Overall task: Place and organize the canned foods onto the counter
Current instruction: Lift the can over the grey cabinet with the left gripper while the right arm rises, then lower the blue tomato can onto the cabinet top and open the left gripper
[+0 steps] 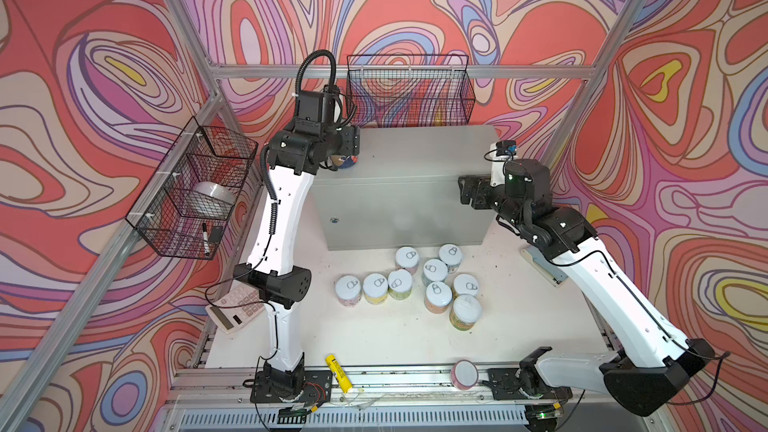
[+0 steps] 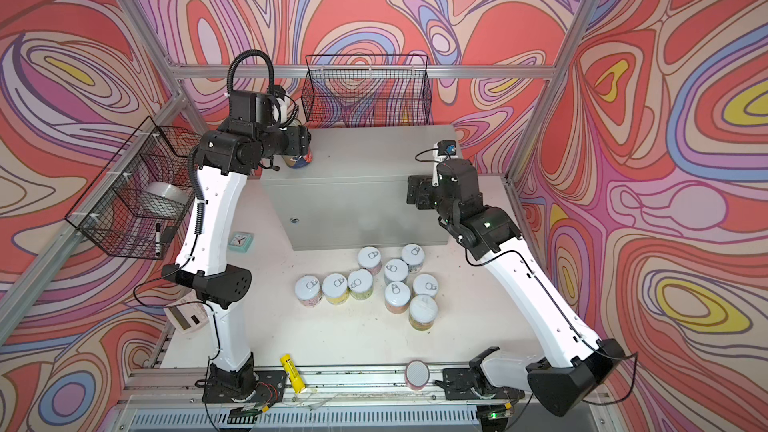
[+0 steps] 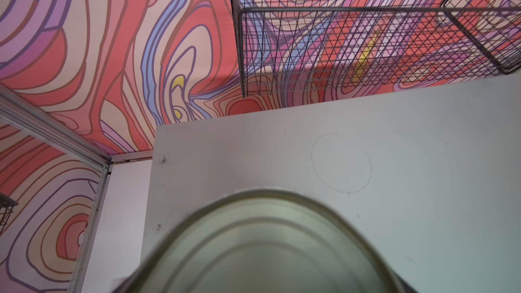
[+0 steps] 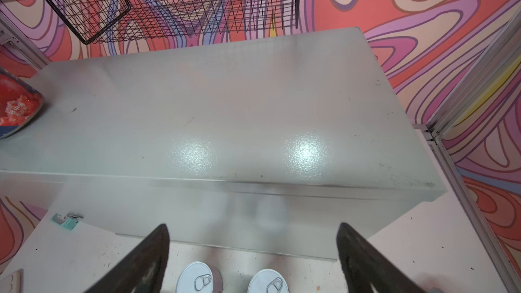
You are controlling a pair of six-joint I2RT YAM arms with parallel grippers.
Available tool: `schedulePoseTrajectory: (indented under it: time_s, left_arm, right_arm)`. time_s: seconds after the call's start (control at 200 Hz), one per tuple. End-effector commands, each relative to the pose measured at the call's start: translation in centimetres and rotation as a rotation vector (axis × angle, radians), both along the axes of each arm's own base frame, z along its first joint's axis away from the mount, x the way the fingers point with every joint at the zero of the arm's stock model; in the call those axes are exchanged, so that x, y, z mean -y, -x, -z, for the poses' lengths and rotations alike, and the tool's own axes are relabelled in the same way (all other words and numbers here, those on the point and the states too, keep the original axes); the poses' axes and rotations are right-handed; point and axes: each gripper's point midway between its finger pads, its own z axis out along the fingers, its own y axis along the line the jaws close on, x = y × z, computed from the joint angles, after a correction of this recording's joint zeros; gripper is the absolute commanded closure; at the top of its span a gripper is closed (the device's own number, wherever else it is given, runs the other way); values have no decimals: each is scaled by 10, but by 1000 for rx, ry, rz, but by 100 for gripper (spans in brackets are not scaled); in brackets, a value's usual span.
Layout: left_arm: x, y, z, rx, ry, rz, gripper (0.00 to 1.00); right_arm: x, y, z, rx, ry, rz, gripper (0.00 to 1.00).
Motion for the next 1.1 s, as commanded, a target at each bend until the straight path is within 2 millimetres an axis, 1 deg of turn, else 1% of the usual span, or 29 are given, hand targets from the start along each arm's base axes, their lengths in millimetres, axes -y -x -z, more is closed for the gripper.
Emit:
schedulePoseTrajectory:
  time_s: [0.0,0.04,0.055,0.17,0.265,0.431,0.471,0.591,0.646,0.716,0.736,0.786,0.821,0.871,0.916,0.991,1.021,1.097]
  left_arm:
    - [-1,-2,-30,109,6,12,8]
    - [-1,-2,-30,110,-3,17,1]
    - [-1,-3,-30,111,-6,20,0]
    - [-1,-2,-32,117,-16,23,0]
    - [-2,1,-41,146,-16,28,0]
    - [-4,14,-77,254,-6,44,0]
    - [-1,18,-86,284,-1,65,0]
    - [-2,35,-112,358,16,89,0]
    - [-4,45,-121,376,23,94,0]
    - [-5,58,-125,380,32,99,0]
    - [-5,60,-124,375,33,97,0]
    - [-8,72,-124,372,32,88,1]
    - [-10,78,-120,362,27,74,2]
    - [-14,85,-108,335,17,47,4]
    - [-18,95,-100,323,15,31,4]
    - [-19,109,-81,288,15,26,6]
    - [-20,116,-76,280,17,26,6]
    - [-20,126,-56,243,11,19,7]
  right_arm:
    - [-2,4,-7,22,-27,-9,2]
    - [-2,3,-7,22,-29,-8,2]
    - [-3,4,-7,21,-28,-11,2]
    - [-3,2,-4,14,-30,-8,2]
    - [-4,1,-3,13,-34,-9,2]
    - [-14,2,-8,15,-30,-71,2]
    - [-17,2,-8,12,-28,-88,2]
    - [-18,1,-7,12,-27,-87,2]
    - [-19,-1,-7,15,-27,-88,1]
    - [-22,-2,-7,8,-26,-103,2]
    - [-23,-2,-7,5,-26,-107,2]
    - [-26,-3,-6,-5,-25,-116,1]
    - [-27,-4,-6,-5,-28,-120,2]
    - [-29,-4,-8,-4,-36,-130,2]
    - [-31,-3,-10,-3,-42,-139,2]
    - [-37,-2,-12,-12,-46,-172,2]
    - [-39,-2,-12,-15,-48,-179,3]
    - [-44,-1,-13,-16,-58,-201,4]
